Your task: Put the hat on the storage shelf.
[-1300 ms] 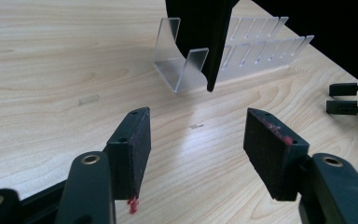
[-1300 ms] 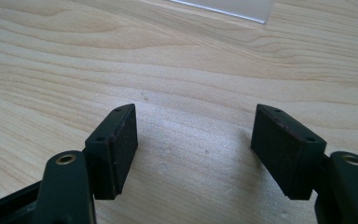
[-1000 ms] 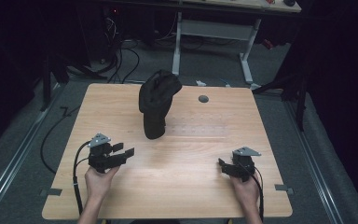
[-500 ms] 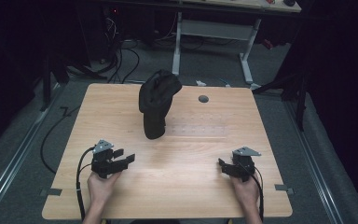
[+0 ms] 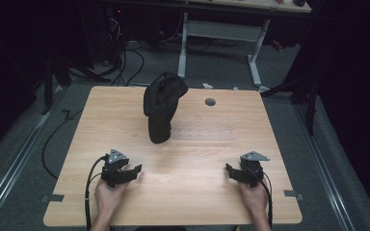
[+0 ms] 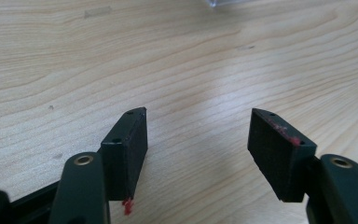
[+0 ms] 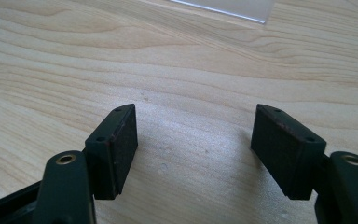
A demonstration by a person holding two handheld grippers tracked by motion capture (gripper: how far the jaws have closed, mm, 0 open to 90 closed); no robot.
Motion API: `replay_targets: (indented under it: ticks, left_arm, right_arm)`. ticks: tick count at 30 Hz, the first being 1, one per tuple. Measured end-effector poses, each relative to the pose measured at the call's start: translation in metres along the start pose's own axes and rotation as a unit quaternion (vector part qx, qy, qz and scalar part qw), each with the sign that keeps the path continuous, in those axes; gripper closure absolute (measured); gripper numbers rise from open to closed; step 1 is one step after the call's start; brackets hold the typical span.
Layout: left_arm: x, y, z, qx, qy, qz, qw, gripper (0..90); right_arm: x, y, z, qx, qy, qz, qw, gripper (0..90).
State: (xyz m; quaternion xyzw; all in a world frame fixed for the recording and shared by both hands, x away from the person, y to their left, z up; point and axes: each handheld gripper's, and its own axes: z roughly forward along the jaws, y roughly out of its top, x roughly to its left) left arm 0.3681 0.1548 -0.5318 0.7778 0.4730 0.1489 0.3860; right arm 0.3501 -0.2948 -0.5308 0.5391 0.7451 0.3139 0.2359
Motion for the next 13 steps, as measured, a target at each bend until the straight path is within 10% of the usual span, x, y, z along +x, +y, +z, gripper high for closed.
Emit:
replay_targets:
  ticks: [13]
  left_arm:
    - [-0.0080, -0.0009, 0.0069, 0.003, 0.042, 0.039, 0.9984, 30.8]
  right_arm:
    - [-0.0001, 0.0000, 0.0000, 0.000, 0.000, -0.001, 1.0000, 31.6]
